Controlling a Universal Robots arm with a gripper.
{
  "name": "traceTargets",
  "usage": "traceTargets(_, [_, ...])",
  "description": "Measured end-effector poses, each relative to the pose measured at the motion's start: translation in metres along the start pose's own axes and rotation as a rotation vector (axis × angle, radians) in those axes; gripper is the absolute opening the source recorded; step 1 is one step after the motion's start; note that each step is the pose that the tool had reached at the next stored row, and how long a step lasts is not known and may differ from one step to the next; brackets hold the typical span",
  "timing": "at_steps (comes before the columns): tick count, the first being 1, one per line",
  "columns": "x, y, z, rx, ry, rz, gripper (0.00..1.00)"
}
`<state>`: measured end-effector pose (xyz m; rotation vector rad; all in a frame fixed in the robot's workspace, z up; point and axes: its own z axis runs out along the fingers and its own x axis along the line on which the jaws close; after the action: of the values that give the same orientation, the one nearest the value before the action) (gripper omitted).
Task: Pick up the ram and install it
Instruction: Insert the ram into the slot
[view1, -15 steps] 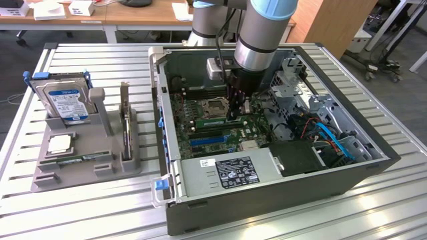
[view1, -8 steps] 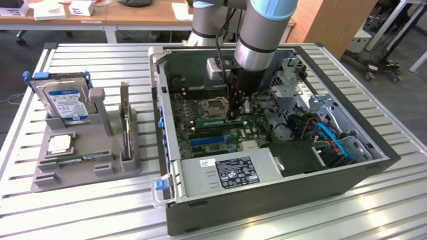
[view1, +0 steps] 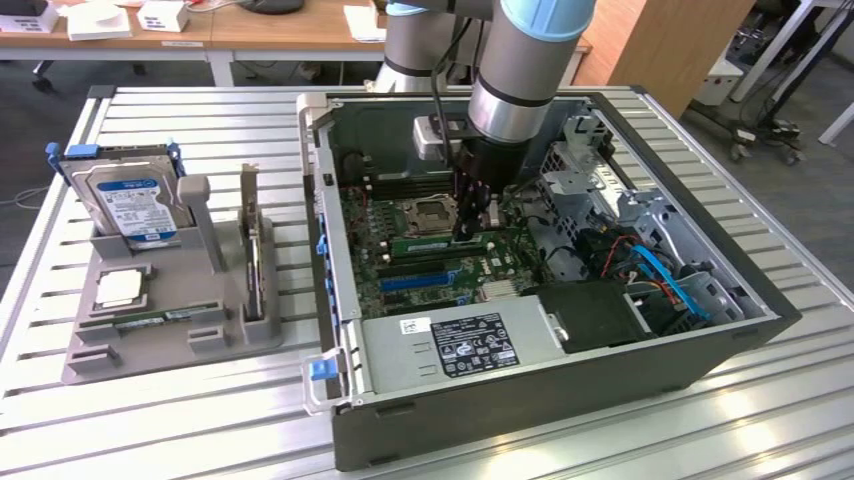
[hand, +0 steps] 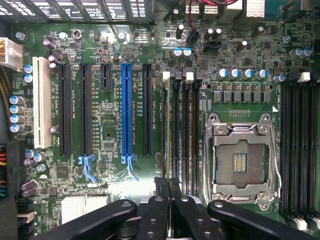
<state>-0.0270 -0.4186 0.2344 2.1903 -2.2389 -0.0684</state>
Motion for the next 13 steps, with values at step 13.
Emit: traceTargets(13, [0.0000,-0.0001,0.0009,0.0000,0.0001,0.000,0.11])
